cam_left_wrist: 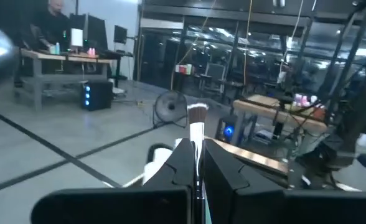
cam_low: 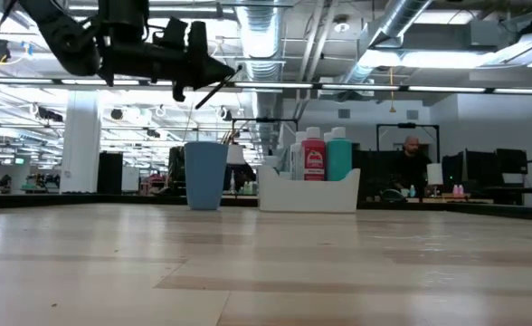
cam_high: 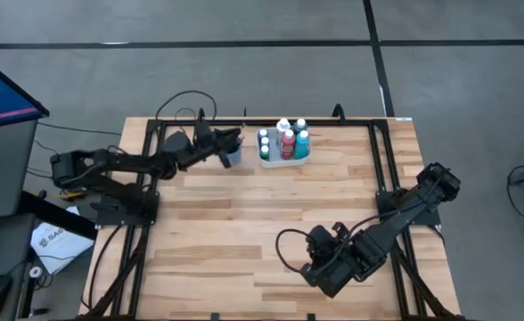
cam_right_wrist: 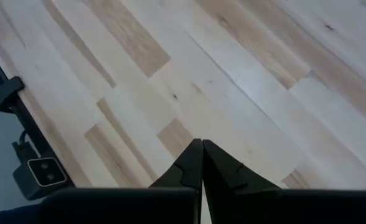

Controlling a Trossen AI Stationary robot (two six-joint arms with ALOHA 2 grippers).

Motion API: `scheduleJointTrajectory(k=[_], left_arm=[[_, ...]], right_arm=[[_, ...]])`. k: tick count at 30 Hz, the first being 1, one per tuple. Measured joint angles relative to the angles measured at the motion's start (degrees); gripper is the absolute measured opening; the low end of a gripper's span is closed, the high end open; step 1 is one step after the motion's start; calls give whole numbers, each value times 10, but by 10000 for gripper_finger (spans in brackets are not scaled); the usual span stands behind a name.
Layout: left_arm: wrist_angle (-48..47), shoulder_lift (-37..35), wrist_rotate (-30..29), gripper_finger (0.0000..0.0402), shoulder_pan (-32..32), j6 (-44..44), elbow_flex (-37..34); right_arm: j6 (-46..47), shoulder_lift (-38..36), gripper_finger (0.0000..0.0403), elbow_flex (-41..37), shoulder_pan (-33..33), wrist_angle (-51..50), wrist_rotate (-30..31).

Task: Pick & Place Paint Supplies
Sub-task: Put the silver and black paint brush into the blue cup

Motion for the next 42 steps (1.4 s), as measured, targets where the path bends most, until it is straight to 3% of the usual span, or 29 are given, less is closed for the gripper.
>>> scheduleJointTrajectory(k=[9,16,28,34,42], left_arm=[[96,77,50,4,72,-6,-1],[158,151,58,4,74,-16,-1],[162,180,59,8,74,13,-1],[160,180,64,31,74,12,-1],[148,180,64,94,74,11,-3]], right_arm=[[-17,0,0,0,-5,3,-2],[-26,0,0,0,-8,0,-2],[-40,0,0,0,-12,-1,-2],[-41,0,0,0,-12,-8,-2],[-41,0,0,0,-12,-11,-2]])
